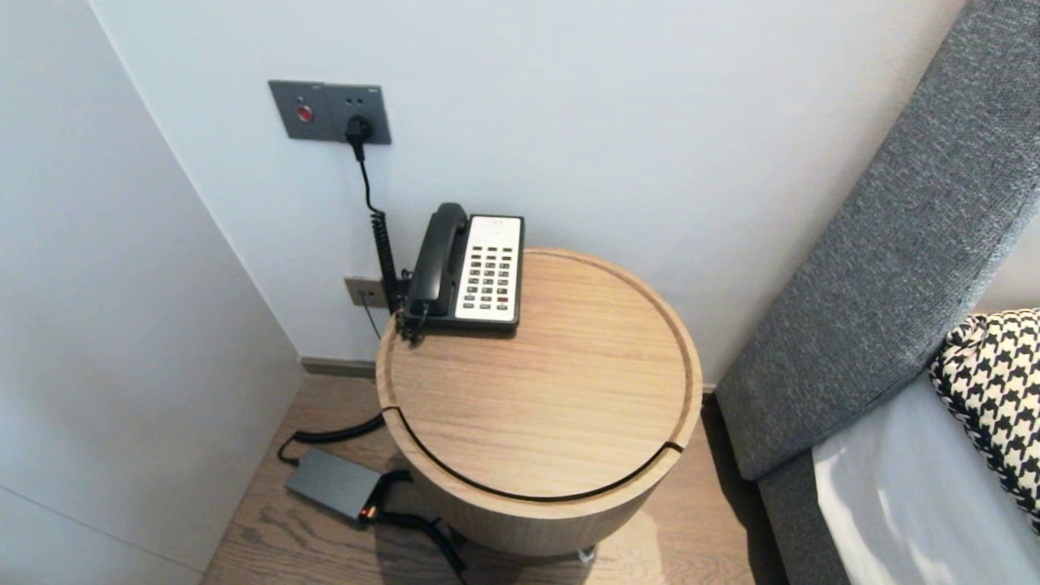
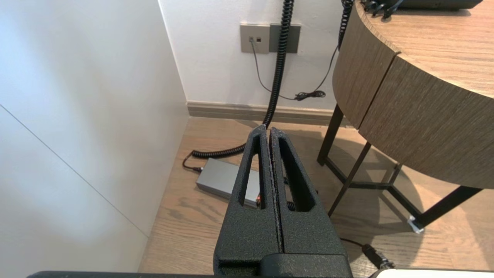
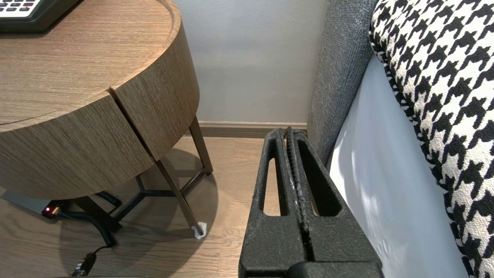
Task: Open the nightstand drawer
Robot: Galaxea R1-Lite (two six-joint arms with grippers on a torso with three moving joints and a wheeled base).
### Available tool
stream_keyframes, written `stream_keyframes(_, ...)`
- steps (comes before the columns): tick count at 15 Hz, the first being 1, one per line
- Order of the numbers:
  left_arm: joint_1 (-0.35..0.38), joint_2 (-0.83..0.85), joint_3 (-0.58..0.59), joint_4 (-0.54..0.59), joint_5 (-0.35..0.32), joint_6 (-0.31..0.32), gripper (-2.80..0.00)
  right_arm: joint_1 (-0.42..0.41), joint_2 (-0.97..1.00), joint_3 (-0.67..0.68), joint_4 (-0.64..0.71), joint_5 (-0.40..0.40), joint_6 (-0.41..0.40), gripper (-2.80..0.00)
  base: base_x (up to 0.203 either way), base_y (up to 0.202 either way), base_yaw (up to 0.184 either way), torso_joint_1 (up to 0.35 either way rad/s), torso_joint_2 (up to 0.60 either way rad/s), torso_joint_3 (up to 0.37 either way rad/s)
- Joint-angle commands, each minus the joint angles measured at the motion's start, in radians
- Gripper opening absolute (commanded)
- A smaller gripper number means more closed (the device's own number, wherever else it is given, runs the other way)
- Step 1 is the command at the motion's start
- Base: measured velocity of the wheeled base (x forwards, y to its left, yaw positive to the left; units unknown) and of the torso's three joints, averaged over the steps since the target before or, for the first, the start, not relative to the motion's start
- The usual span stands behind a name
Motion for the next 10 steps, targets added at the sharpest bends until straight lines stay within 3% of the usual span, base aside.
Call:
stream_keyframes(1, 0.000, 0.000, 0.012, -0.001, 0.000, 0.000, -2.80, 0.001, 0.004, 0.025, -0.001, 0.000, 0.000, -2.80, 0.000, 0.000, 0.000, 0.000, 0.00, 0.000)
stream_keyframes(10, 0.000, 0.000, 0.012, -0.001, 0.000, 0.000, -2.80, 0.001, 0.004, 0.025, -0.001, 0.000, 0.000, -2.80, 0.000, 0.000, 0.000, 0.000, 0.00, 0.000)
